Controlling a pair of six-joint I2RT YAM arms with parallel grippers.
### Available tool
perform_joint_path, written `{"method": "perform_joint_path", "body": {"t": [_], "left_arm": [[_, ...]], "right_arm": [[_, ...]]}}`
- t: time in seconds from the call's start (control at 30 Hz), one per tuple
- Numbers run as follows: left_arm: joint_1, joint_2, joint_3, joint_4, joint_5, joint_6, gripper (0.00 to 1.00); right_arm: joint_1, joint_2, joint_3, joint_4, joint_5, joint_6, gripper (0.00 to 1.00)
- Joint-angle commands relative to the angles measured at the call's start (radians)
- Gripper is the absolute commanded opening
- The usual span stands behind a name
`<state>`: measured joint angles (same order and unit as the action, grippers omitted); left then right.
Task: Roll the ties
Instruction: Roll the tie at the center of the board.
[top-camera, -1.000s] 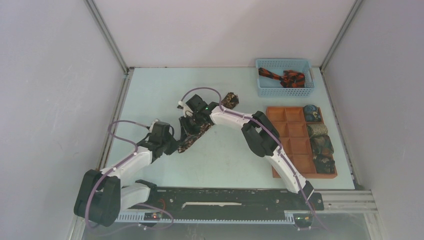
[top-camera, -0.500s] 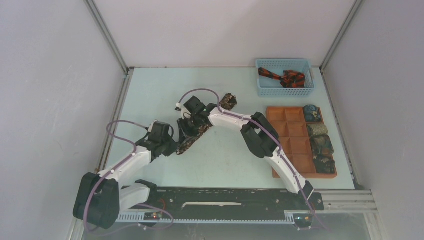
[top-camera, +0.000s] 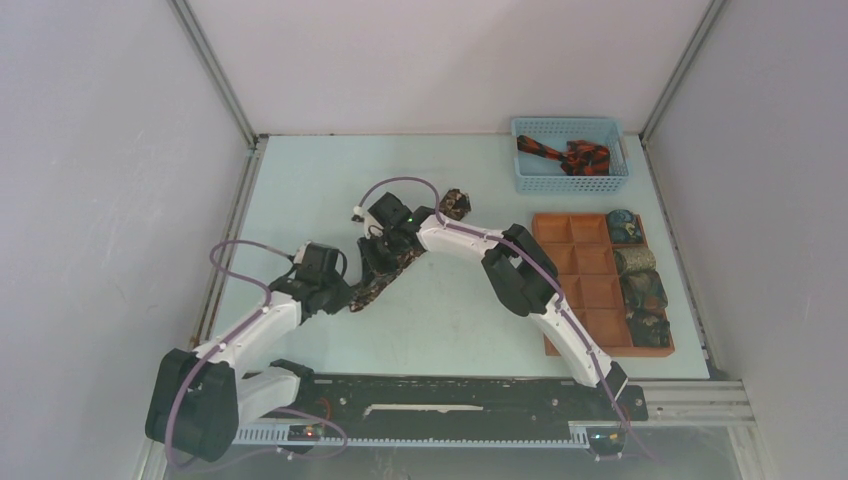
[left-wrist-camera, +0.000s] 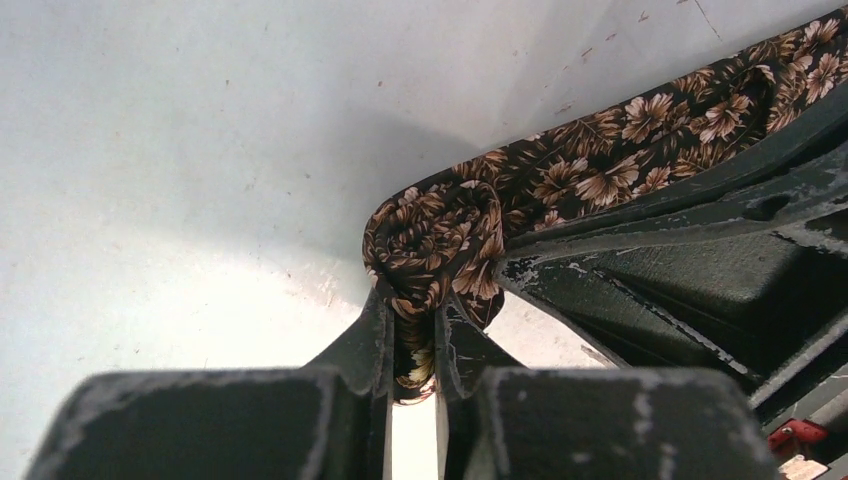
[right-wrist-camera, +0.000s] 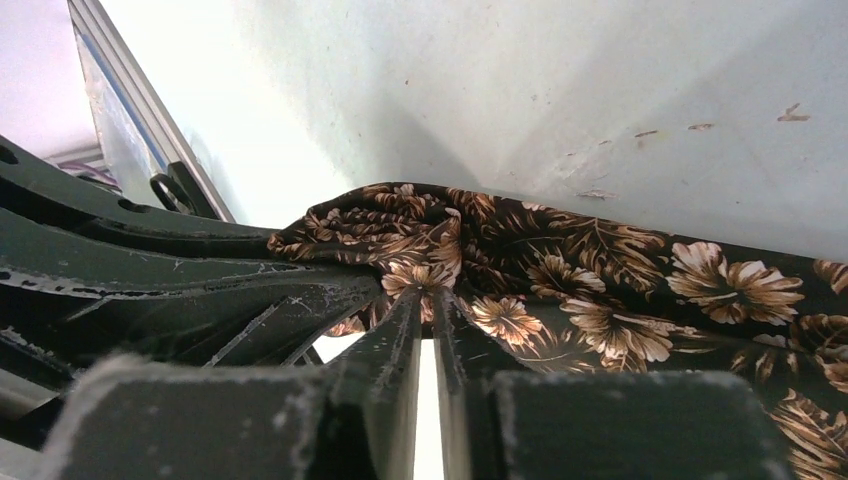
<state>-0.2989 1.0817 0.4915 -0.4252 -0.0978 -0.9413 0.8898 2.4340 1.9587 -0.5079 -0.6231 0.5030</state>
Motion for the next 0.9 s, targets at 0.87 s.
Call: {"method": "perform_joint_path", "body": {"t": [0.87], "left_arm": [[0.003, 0.109, 0.257, -0.135, 0.037, 0.087, 0.00]], "right_arm": [[0.049, 0.011, -0.001, 0.060, -0.041, 0.039, 0.00]]}}
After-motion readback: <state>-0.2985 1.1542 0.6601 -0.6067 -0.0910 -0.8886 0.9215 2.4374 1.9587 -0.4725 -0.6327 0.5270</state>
